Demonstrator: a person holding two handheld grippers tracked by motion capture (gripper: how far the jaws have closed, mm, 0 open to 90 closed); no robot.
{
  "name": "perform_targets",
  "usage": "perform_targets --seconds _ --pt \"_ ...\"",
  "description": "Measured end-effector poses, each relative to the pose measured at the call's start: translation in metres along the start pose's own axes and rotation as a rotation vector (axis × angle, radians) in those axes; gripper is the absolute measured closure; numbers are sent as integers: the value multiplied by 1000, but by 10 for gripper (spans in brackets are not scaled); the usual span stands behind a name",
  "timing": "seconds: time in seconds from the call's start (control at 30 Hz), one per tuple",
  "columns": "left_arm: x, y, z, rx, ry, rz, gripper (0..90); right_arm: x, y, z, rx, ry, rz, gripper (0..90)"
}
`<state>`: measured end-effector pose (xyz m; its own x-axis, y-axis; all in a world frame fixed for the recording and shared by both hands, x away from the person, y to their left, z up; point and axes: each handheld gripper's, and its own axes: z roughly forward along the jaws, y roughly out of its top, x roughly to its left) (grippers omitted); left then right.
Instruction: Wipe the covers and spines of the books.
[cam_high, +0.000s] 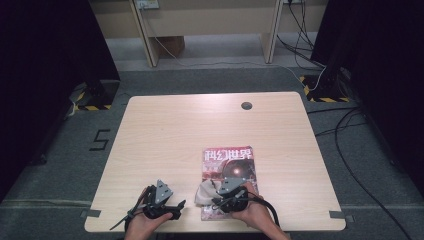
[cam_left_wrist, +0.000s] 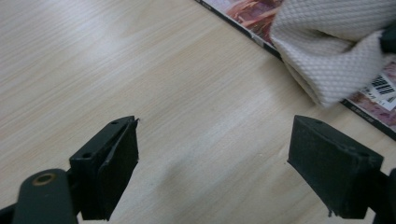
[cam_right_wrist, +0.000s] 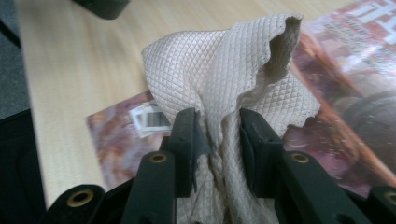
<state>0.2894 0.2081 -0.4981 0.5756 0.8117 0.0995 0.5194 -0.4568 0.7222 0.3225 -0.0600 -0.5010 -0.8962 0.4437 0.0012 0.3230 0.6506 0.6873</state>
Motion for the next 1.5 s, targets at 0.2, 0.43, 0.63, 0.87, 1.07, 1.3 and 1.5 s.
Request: perform_targets --seconds 0.2,0.43,0.63,0.87,1.07,1.3,1.5 --pt "2 -1 0 6 17 -12 159 14 -1 -1 3 31 -27 686" --pt "7 -2 0 12 32 -41 160 28 0 -1 9 75 -58 685" --pt "7 -2 1 14 32 -46 162 31 0 0 11 103 -60 683" --pt "8 -3 1 18 45 -53 161 31 1 0 10 78 -55 685" --pt "9 -3 2 15 52 -64 161 36 3 3 3 91 -76 687" --pt "11 -4 1 16 57 -71 161 43 6 7 1 103 -89 686" --pt "10 -3 1 17 55 -67 161 43 6 7 0 112 -92 685"
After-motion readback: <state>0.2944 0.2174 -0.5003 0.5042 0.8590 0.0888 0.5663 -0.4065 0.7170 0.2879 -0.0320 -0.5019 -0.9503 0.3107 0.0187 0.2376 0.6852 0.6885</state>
